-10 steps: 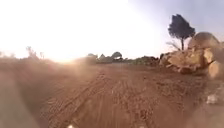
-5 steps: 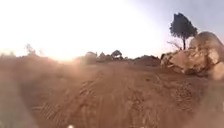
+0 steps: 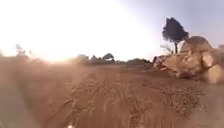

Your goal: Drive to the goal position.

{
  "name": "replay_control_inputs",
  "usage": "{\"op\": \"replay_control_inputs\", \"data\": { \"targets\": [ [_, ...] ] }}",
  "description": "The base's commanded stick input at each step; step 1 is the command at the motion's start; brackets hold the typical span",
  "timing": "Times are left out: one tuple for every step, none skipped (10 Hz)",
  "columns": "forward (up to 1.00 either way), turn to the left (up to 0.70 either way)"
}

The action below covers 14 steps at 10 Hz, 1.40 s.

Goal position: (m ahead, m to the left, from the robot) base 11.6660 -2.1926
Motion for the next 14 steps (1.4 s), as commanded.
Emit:
{"op": "replay_control_inputs", "data": {
  "targets": [
    [0.66, 0.0],
    [0.66, 0.0],
    [0.66, 0.0],
    [0.66, 0.0],
    [0.66, 0.0],
    [0.66, 0.0],
    [0.66, 0.0],
    [0.66, 0.0],
    [0.66, 0.0],
    [0.67, 0.0],
    [0.67, 0.0],
    [0.67, 0.0],
    [0.67, 0.0],
    [0.67, 0.0]
  ]
}}
